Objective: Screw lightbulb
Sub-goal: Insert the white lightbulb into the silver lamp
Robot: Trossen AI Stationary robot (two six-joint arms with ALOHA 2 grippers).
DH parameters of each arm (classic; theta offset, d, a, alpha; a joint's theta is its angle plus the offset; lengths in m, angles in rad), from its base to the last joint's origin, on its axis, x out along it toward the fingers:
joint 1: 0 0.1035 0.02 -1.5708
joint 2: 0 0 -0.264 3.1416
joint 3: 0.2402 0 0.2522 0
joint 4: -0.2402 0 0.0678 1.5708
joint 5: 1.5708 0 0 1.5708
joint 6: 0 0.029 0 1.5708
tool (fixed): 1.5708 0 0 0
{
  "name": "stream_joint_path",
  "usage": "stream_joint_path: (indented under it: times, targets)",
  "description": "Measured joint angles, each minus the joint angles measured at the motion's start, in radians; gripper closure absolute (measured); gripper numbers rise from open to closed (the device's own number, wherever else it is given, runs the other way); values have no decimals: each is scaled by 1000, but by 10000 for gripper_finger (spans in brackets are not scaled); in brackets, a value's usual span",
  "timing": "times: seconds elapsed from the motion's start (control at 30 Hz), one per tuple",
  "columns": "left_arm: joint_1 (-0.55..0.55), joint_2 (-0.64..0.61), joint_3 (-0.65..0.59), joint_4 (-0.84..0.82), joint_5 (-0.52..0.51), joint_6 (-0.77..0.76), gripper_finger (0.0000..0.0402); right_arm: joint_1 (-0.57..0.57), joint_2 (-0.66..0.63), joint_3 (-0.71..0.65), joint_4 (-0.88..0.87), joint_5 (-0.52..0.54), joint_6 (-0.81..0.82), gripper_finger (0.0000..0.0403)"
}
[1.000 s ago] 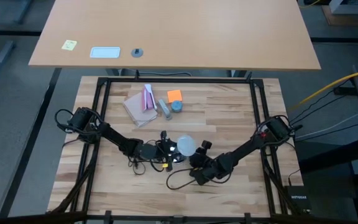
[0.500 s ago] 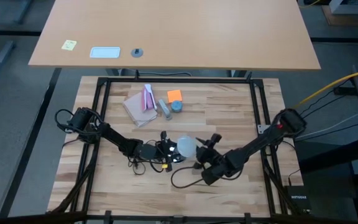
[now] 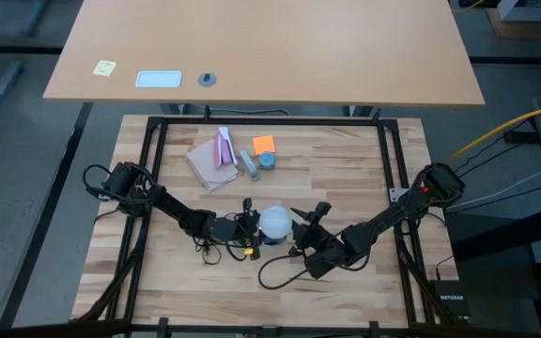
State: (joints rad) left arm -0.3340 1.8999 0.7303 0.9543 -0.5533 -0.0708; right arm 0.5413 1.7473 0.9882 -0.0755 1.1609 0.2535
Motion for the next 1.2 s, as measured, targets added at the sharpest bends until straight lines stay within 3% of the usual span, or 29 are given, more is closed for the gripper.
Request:
stream_joint_path:
  times: [0.27,0.5,1.0,1.2]
  targets:
    - [0,0,0,-1,0,-18,235,-15,0,0,15,-88,-2,265]
    - [0,-2,0,-4,-3,-7,235,-20,0,0,81,-105,-105,265]
    - [0,-4,2,-37,-2,-53,235,-20,0,0,73,-161,-104,265]
    - [0,-3,2,-37,-1,-53,235,-19,0,0,46,-304,-45,265]
